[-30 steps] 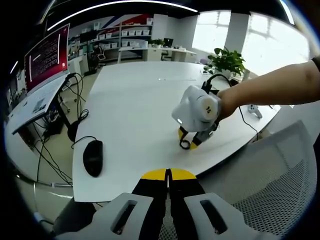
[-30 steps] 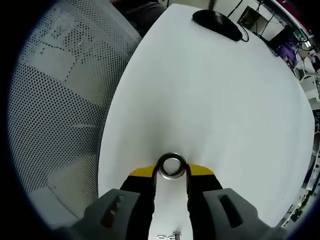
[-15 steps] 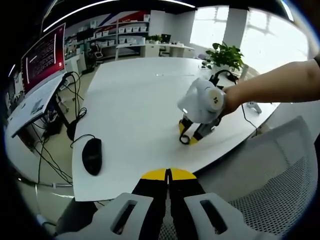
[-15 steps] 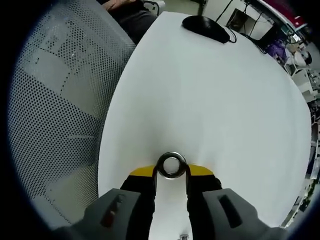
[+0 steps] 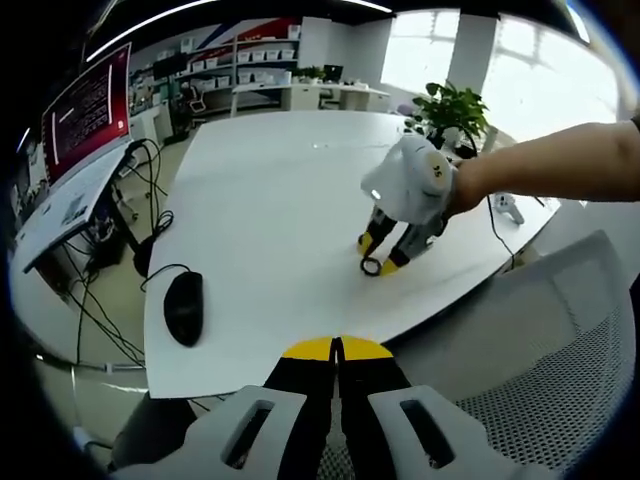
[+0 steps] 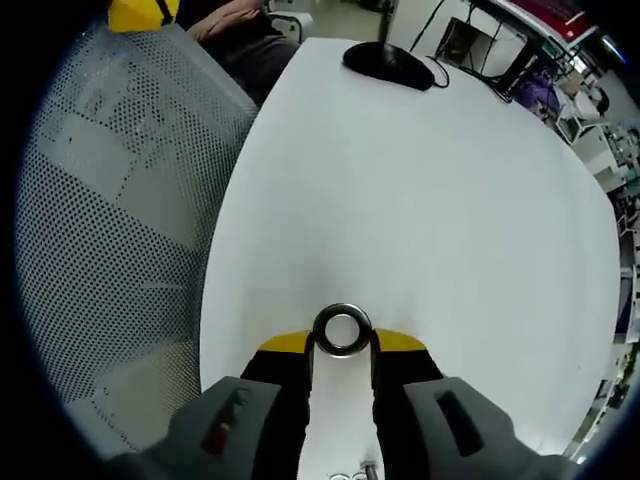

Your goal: Place the washer onto the threaded stud by aligning its center hole with the stud, sliding it down to the base, and recovering from edge contact or off-axis alignment until the washer reaches the visible bottom stop.

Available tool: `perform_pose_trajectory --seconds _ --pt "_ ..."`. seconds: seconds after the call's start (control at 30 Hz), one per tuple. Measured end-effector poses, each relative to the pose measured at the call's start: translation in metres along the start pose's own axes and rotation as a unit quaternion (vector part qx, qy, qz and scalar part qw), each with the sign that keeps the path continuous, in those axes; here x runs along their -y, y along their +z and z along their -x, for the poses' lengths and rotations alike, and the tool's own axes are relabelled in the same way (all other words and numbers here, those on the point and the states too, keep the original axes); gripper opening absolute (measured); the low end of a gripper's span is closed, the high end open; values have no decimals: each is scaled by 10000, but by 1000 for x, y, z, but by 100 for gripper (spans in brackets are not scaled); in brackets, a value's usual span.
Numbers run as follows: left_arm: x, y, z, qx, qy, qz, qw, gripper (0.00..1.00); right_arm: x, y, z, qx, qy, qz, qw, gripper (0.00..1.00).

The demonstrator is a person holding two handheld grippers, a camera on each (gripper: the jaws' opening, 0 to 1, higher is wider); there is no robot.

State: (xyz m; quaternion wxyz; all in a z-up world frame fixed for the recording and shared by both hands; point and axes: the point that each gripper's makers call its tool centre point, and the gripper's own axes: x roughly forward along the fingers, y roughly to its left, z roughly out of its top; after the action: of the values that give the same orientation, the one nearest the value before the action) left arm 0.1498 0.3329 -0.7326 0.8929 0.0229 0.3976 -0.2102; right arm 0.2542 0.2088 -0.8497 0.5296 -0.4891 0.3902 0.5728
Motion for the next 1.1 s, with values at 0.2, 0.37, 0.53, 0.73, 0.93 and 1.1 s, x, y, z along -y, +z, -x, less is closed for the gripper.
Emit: perform_pose_trajectory --seconds 0.2,0.37,0.53,0.73,0.93,1.1 --pt "0 -1 0 -19 -2 3 10000 0 2 4 13 72 2 8 10000 24" --pt "0 0 0 4 1 6 10000 0 2 5 24 63 27 108 9999 24" --pt "0 0 0 20 2 12 10000 0 3 7 35 125 91 125 9998 24" --pt "0 1 0 30 4 17 10000 0 3 9 47 74 124 224 9996 24" --pt "0 1 0 43 7 23 10000 0 5 5 55 -30 142 298 9995 24" --pt "-1 2 0 58 13 28 10000 0 12 -1 58 -125 91 318 9994 24"
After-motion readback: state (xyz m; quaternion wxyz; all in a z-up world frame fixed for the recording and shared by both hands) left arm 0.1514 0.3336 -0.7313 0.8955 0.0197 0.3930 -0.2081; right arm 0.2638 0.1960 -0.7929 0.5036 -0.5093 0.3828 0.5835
